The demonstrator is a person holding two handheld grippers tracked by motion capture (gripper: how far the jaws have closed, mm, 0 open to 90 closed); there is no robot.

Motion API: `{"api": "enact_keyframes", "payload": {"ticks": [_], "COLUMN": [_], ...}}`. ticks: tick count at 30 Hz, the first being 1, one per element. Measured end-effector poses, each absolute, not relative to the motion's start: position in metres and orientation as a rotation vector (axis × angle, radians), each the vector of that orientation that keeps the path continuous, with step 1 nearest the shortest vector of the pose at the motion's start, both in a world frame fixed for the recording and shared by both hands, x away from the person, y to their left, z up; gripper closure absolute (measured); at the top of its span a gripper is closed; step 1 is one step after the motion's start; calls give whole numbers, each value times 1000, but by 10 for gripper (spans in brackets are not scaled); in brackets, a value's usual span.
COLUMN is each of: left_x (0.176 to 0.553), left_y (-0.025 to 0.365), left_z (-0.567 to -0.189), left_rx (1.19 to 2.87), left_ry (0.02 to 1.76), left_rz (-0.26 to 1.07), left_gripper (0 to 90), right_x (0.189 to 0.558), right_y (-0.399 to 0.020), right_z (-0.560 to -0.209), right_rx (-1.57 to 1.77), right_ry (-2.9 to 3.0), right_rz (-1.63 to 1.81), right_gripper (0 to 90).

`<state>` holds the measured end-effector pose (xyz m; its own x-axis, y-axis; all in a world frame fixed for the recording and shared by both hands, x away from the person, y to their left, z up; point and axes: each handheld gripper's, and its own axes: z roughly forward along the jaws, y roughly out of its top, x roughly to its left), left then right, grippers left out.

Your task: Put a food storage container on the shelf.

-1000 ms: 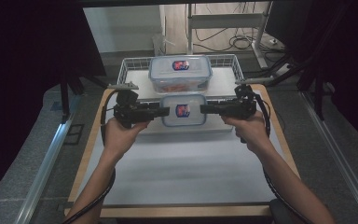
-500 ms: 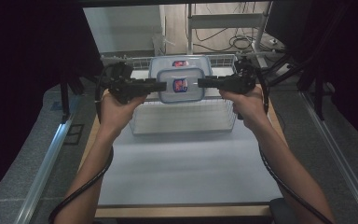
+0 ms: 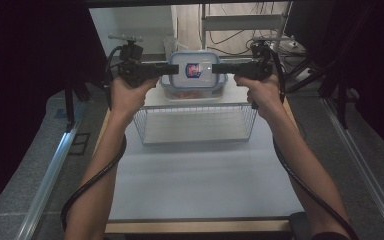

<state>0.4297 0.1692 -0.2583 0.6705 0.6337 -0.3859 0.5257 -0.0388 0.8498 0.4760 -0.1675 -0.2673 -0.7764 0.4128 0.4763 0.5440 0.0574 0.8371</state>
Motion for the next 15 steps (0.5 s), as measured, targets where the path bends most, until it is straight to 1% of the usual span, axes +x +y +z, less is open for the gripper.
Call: {"api": "enact_keyframes", "payload": {"ticks": [6,15], "left_x": [443,450], "left_y": [170,170], "left_z": [-264,-269], "left_rx": [1674,1645], "left_ry": [984,1013], "left_rz": [90,85], "left_gripper": [532,521], "right_x": [489,498], "right_y": [-166,-162], "right_z": [-270,-271], "right_rx": [-1037,-1075], "right_ry": [-2189,-2182], "right_rz": [-1805,-1793], "right_gripper": [566,559]}}
